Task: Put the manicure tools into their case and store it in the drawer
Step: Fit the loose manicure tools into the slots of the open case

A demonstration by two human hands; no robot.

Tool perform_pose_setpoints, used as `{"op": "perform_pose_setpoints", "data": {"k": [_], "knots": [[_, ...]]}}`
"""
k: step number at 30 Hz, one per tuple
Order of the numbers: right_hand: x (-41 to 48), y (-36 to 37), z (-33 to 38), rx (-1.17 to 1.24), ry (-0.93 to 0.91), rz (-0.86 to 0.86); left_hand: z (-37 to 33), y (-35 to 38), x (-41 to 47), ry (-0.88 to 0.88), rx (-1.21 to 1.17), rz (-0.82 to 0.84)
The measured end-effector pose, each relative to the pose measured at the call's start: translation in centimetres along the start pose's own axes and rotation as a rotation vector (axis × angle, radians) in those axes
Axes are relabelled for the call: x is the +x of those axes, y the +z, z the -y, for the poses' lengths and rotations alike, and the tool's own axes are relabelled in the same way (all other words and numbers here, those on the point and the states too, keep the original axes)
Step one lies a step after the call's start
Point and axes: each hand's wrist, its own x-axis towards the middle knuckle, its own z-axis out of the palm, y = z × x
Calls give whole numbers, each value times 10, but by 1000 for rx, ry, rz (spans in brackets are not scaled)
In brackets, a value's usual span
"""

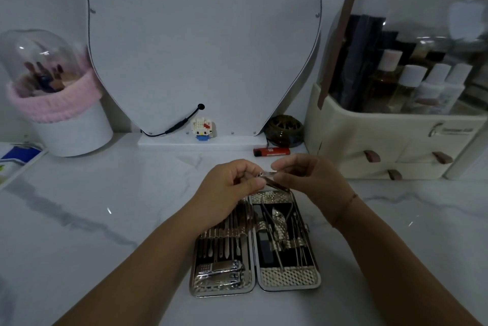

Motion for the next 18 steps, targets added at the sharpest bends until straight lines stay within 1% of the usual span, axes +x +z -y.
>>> {"op": "perform_pose_setpoints", "data": {"k": [2,5,7,9,11,13,15,18], "knots": [[0,1,3,17,-33,-5,1,0,0,4,50,10],[0,2,6,109,-72,-7,0,4,-2,24,102,37],[-1,4,7,131,-86,33,-1,7,-4,38,131,59],[-1,6,6,96,-85,63,-1,8,-4,28,81,43],[-1,4,4,-12,-86,17,-1,5,-2,5,-44,-20],[1,0,2,-121,-107,-36,-3,2,-1,-22,-146,-45],[3,1,1,-144,-116,-25,-5,3,-2,-46,-168,10],[5,10,4,-182,-122,66,-7,8,-5,-61,-163,115]]}}
